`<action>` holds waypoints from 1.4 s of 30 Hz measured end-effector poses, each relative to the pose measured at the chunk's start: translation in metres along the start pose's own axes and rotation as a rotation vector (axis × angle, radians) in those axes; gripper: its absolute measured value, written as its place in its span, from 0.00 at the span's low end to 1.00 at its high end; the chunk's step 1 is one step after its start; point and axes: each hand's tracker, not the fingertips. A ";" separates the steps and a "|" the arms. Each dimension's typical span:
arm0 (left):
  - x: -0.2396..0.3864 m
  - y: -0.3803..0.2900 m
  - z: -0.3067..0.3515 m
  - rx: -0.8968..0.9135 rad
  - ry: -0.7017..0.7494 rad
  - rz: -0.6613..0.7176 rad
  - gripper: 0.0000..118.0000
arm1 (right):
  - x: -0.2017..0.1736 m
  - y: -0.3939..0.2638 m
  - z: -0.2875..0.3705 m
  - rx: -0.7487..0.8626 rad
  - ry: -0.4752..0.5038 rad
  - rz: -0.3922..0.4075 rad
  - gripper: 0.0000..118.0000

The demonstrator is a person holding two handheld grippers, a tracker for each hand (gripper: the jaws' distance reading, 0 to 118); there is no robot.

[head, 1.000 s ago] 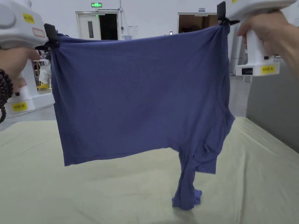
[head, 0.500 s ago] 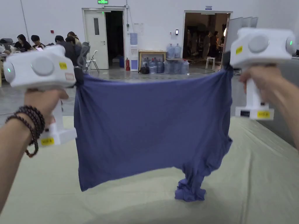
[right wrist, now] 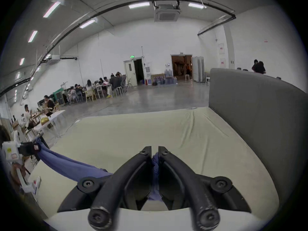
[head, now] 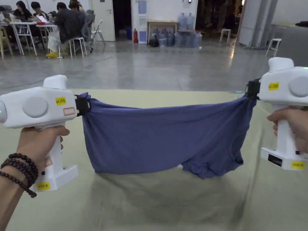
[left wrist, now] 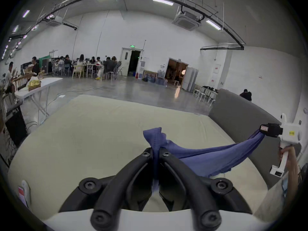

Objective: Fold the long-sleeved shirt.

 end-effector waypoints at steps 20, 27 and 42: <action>-0.042 -0.291 0.159 -0.461 0.133 -0.014 0.00 | -0.004 -0.357 0.175 -0.647 0.026 0.118 0.02; -0.039 -0.287 0.164 -0.439 0.110 -0.010 0.13 | 0.000 -0.360 0.173 -0.626 0.005 0.112 0.29; -0.007 -0.232 0.135 -0.334 0.080 -0.072 0.00 | -0.004 -0.316 0.175 -0.513 -0.005 0.039 0.00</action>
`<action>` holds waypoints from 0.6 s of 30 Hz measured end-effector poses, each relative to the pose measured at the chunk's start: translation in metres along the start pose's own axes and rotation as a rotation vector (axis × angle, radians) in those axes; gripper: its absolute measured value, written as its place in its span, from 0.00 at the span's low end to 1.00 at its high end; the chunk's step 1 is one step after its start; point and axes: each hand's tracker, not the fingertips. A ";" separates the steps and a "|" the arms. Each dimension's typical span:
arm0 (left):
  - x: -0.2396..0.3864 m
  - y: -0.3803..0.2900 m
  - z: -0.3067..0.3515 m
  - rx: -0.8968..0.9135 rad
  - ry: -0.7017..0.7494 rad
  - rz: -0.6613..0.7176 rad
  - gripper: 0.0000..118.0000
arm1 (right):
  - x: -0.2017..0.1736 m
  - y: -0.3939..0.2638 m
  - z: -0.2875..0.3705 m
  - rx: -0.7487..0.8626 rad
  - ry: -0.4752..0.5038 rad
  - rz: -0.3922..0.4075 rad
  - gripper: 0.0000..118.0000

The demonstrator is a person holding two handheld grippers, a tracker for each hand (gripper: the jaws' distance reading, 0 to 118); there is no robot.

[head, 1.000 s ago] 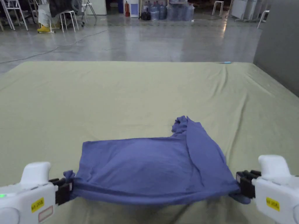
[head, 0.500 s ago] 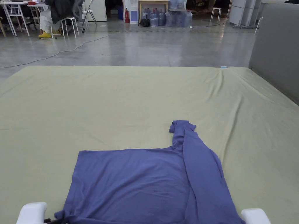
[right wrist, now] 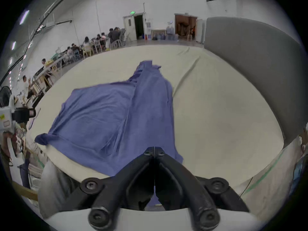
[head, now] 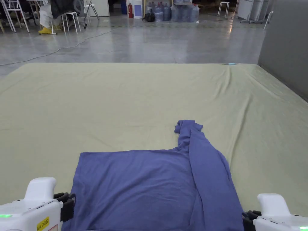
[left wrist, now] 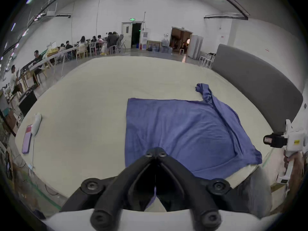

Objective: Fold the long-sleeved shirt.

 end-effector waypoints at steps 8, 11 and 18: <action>0.007 0.031 -0.039 -0.019 -0.035 -0.027 0.00 | 0.001 0.064 -0.023 0.076 0.023 -0.022 0.00; 0.002 0.052 -0.064 -0.012 -0.032 -0.022 0.00 | -0.006 0.150 -0.056 0.152 0.051 0.020 0.00; -0.007 0.084 -0.119 -0.008 -0.028 0.005 0.00 | -0.028 0.363 -0.213 0.030 0.054 0.157 0.00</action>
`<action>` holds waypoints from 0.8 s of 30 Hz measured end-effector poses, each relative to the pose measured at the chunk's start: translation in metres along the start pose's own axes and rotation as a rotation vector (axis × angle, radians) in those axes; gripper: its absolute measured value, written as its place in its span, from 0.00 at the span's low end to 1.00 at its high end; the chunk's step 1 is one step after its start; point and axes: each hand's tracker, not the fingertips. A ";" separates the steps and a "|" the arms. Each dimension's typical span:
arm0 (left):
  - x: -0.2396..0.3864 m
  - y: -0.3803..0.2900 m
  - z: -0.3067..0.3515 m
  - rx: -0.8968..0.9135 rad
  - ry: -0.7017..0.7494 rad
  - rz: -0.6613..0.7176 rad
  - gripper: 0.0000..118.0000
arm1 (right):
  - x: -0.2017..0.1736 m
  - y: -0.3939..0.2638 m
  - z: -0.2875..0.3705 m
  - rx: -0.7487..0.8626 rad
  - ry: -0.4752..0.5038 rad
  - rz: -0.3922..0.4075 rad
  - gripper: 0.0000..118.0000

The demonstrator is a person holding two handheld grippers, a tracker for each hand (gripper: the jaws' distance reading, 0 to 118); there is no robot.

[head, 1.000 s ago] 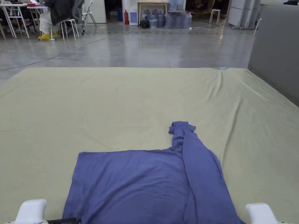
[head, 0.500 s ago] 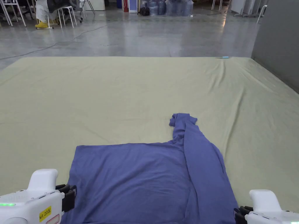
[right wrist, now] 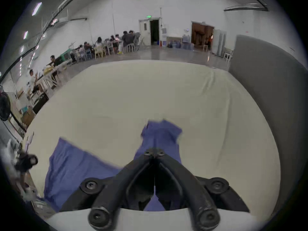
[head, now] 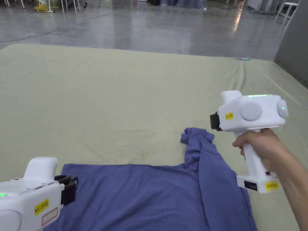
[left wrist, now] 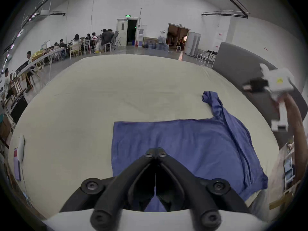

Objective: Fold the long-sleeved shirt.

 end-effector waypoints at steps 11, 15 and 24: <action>-0.016 -0.021 -0.031 -0.050 0.002 0.072 0.00 | 0.002 0.026 -0.185 -0.439 -0.084 -0.044 0.68; -0.023 -0.029 -0.033 -0.070 0.007 0.090 0.00 | -0.002 0.015 -0.189 -0.431 -0.088 -0.069 0.59; -0.014 -0.028 -0.006 -0.043 -0.005 0.073 0.00 | -0.017 0.006 -0.052 -0.117 0.017 0.020 0.07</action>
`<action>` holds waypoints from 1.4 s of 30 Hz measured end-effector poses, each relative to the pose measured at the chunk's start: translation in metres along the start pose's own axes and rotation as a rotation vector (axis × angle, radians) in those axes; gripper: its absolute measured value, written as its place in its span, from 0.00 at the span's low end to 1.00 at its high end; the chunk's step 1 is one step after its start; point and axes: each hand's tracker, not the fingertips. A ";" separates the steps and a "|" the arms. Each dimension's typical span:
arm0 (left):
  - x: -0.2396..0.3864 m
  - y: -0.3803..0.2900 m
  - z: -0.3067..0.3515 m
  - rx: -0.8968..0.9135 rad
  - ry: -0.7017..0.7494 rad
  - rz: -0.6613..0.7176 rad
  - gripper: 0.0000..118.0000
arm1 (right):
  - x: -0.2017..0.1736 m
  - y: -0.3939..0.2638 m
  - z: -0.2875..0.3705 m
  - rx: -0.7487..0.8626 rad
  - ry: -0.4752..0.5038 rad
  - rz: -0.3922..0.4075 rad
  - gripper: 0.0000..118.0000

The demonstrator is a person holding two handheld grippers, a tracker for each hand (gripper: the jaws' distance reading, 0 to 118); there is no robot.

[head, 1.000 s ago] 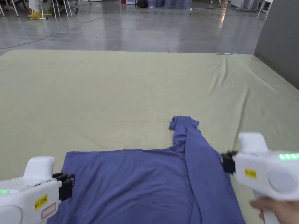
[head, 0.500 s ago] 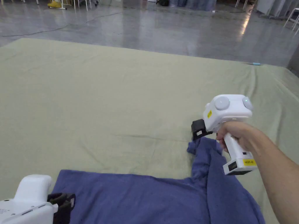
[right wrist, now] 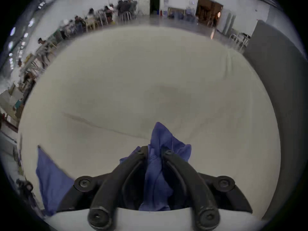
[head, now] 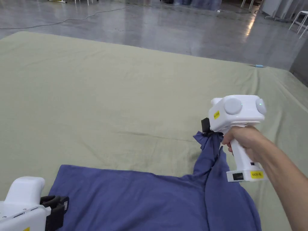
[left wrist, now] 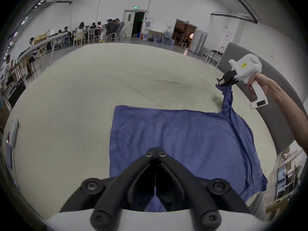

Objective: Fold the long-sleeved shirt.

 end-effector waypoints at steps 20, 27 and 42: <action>0.042 -0.031 0.078 0.039 -0.074 -0.081 0.00 | -0.054 -0.298 0.067 0.068 -0.107 -0.110 0.08; 0.044 -0.036 0.097 0.039 -0.066 -0.086 0.00 | -0.043 -0.296 0.141 0.191 -0.035 -0.245 0.82; 0.028 -0.007 0.087 0.091 -0.038 -0.042 0.00 | -0.044 -0.329 0.205 0.229 -0.085 -0.248 0.00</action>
